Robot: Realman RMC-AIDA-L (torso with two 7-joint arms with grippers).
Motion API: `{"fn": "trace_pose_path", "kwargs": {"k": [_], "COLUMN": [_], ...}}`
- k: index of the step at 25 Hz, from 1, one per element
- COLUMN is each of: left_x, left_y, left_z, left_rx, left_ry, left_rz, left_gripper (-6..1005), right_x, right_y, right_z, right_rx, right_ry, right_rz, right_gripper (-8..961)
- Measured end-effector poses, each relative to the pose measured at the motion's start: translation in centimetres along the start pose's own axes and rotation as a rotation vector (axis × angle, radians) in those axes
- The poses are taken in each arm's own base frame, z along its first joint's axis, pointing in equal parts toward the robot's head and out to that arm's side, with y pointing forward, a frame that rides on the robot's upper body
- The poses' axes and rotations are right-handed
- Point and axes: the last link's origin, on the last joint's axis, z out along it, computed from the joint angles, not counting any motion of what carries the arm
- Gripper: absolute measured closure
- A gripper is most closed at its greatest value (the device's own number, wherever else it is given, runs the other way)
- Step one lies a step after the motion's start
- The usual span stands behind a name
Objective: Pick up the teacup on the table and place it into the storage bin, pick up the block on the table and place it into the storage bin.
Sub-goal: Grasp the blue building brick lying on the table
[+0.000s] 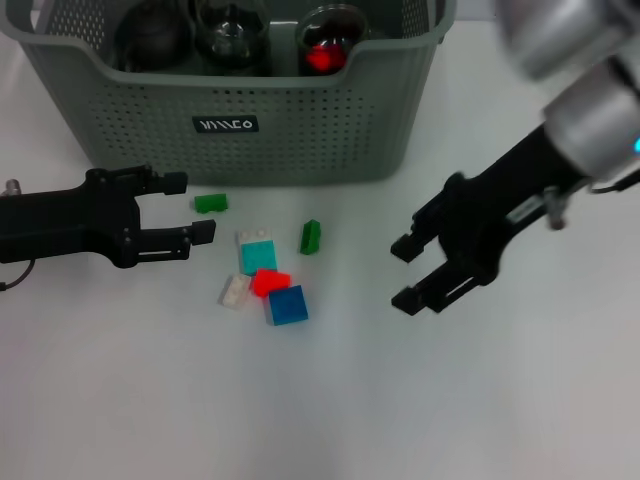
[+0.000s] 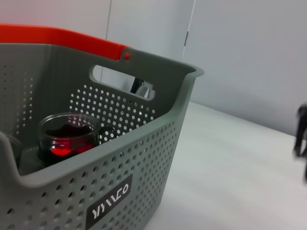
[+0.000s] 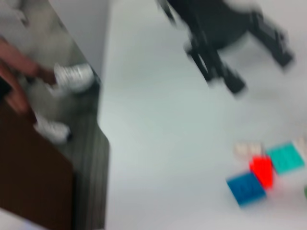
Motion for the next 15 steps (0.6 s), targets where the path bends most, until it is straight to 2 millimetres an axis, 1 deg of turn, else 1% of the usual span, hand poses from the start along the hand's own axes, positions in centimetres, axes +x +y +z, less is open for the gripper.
{"fn": "trace_pose_path", "kwargs": {"k": [1, 2, 5, 8, 10, 11, 12, 15], "left_x": [0.0, 0.0, 0.1, 0.0, -0.1, -0.1, -0.1, -0.2], "left_y": [0.0, 0.0, -0.1, 0.0, 0.1, 0.1, 0.1, 0.2], "left_z": [0.1, 0.1, 0.1, 0.1, 0.1, 0.1, 0.1, 0.1], "left_rx": [0.001, 0.001, 0.001, 0.001, -0.001, -0.001, -0.001, -0.001], "left_ry": [0.000, 0.000, 0.000, 0.001, 0.001, 0.002, 0.002, 0.002], "left_rz": [0.001, 0.001, 0.001, -0.001, -0.003, -0.005, -0.005, -0.008], "left_gripper": [202, 202, 203, 204, 203, 203, 203, 202], "right_x": [-0.3, -0.3, -1.1, -2.0, -2.6, -3.3, -3.3, -4.0], "right_y": [-0.8, -0.8, -1.6, -2.3, -2.5, -2.3, -2.3, -1.9], "right_z": [1.6, 1.6, 4.1, 6.2, 7.5, 8.6, 8.6, 9.5], "right_rx": [0.015, 0.015, 0.043, 0.113, 0.152, 0.167, 0.167, 0.172], "right_ry": [0.062, 0.062, 0.133, 0.181, 0.196, 0.202, 0.202, 0.183], "right_rz": [-0.006, -0.006, -0.043, -0.096, -0.131, -0.171, -0.171, -0.204], "right_gripper": [285, 285, 285, 285, 285, 285, 285, 285]}}
